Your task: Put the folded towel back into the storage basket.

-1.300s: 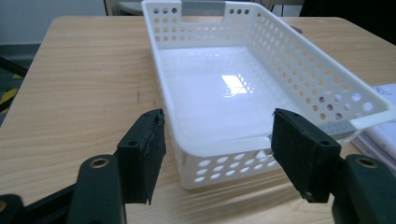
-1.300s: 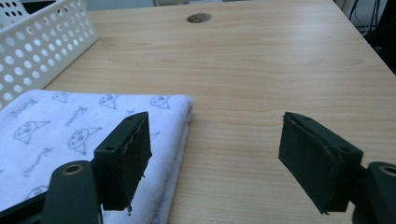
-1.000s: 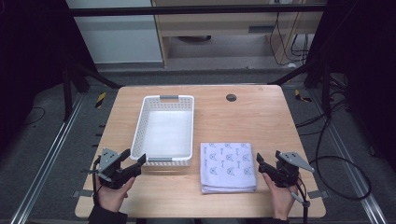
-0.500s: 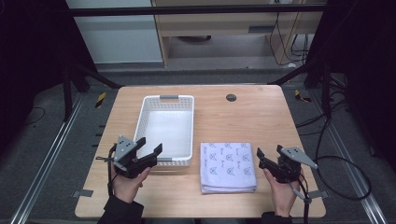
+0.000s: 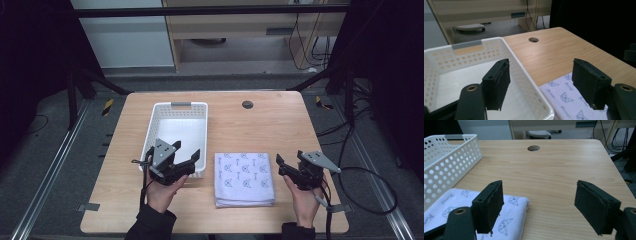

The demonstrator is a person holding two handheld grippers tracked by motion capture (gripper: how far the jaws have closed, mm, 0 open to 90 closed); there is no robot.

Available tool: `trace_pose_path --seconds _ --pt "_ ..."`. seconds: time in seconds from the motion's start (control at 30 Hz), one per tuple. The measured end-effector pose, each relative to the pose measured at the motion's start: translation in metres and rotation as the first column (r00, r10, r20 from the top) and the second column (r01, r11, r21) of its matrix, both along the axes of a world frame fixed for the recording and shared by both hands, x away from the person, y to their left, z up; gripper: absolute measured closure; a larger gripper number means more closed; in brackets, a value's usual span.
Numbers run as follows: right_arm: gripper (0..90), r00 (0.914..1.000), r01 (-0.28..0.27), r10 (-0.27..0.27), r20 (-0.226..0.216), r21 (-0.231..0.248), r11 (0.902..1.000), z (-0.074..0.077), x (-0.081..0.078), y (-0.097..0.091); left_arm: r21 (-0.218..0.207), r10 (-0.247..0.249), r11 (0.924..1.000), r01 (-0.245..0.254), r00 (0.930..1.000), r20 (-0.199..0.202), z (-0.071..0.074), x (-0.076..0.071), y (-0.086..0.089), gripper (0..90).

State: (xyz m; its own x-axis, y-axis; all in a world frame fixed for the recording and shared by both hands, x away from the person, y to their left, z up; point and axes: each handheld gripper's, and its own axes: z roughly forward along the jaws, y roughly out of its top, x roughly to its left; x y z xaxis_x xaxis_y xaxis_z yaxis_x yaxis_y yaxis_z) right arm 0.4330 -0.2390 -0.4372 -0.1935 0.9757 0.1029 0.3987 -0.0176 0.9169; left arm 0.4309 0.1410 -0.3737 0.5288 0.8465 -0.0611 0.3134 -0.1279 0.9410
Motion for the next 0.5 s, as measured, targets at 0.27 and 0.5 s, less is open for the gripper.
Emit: trace_pose_path --seconds 0.27,0.5 --pt "23.4 1.0000 -0.001 0.001 -0.004 -0.004 1.0000 0.005 0.005 0.000 -0.010 0.014 0.9999 -0.014 0.9999 0.008 -0.001 -0.005 -0.019 30.9" --pt "25.7 0.9996 -0.025 0.025 -0.011 -0.002 0.9997 0.006 0.011 0.000 0.030 0.004 0.9996 -0.003 0.9997 -0.023 -0.018 -0.013 -0.034 32.3"
